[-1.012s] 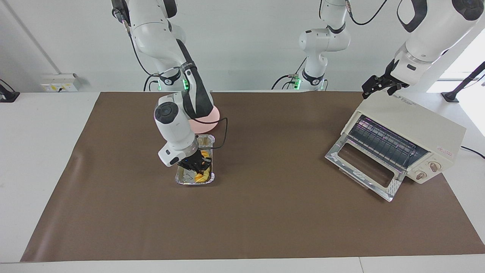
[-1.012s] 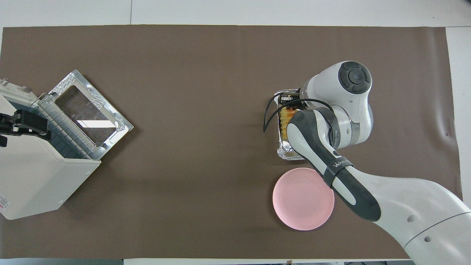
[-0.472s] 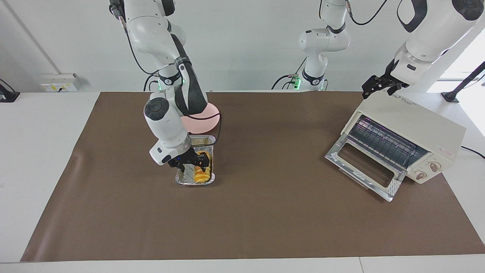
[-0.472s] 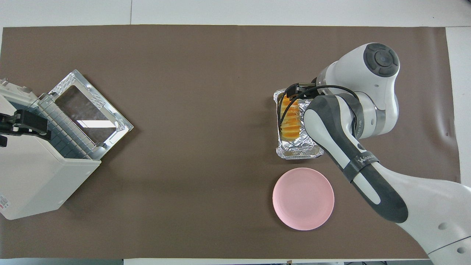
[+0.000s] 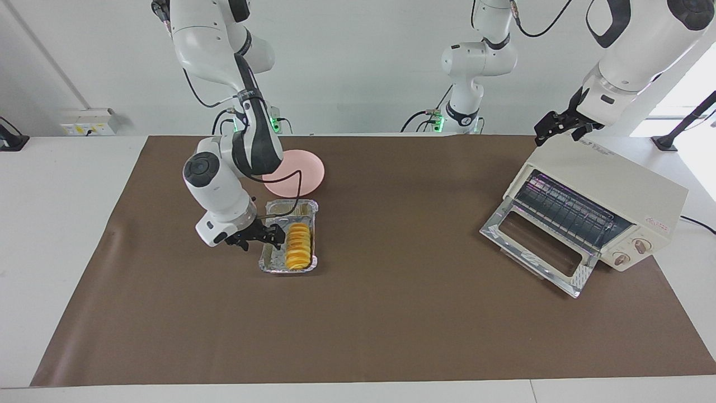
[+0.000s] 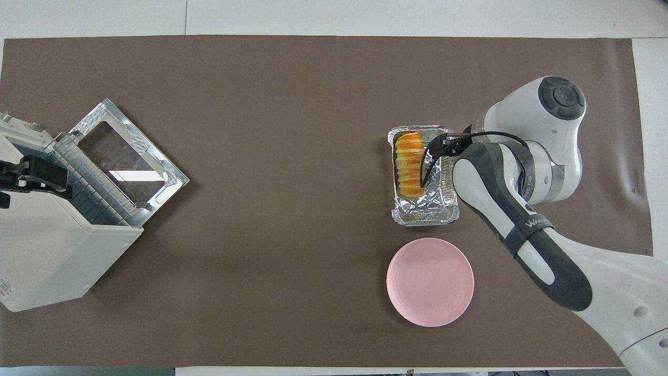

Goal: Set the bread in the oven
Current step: 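Carry the bread with the right gripper into the foil tray and release, then grasp the foil tray rim and slide it toward the oven with the right gripper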

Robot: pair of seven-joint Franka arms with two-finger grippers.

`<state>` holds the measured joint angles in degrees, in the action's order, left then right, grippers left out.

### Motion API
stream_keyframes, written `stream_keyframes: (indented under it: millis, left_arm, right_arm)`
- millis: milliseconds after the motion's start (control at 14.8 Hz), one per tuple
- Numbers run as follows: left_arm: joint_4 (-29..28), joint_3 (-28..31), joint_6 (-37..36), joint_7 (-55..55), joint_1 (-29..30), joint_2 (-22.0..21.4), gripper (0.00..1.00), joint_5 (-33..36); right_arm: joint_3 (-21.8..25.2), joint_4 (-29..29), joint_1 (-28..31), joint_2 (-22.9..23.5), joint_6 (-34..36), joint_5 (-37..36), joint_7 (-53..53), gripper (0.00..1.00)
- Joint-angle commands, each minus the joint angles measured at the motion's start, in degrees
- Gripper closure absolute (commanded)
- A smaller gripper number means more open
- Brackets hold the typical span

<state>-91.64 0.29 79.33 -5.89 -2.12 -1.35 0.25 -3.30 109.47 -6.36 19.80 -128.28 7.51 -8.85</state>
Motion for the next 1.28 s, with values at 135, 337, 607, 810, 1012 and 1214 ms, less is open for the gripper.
stream_keyframes:
  millis: [135,337,607,810,1012,1214]
  left_arm:
    - [0.14,-0.12,-0.23,0.09,0.36,-0.50,0.00,-0.33]
    - [0.14,-0.12,-0.23,0.09,0.36,-0.41,0.00,-0.33]
    - [0.14,-0.12,-0.23,0.09,0.36,-0.41,0.00,-0.33]
    - [0.14,-0.12,-0.23,0.09,0.36,-0.41,0.00,-0.33]
    - [0.23,-0.12,-0.23,0.09,0.36,-0.41,0.00,-0.33]
    - [0.14,-0.12,-0.23,0.09,0.36,-0.41,0.00,-0.33]
  right_arm:
    - [-0.57,6.45,1.08,-3.81,-1.97,0.31,1.64,1.00]
    - [-0.65,6.37,1.43,-3.81,-2.06,1.45,1.55,1.00]
    - [-0.92,1.29,0.83,-2.85,-1.80,4.62,1.20,1.00]
    - [-1.09,-4.86,-4.17,-1.18,-2.50,5.32,-2.29,1.00]
    - [-1.01,-16.70,-12.16,4.87,-1.45,5.32,-12.38,1.00]
    - [-1.01,-24.12,-17.88,11.38,-2.40,5.06,-19.78,1.00]
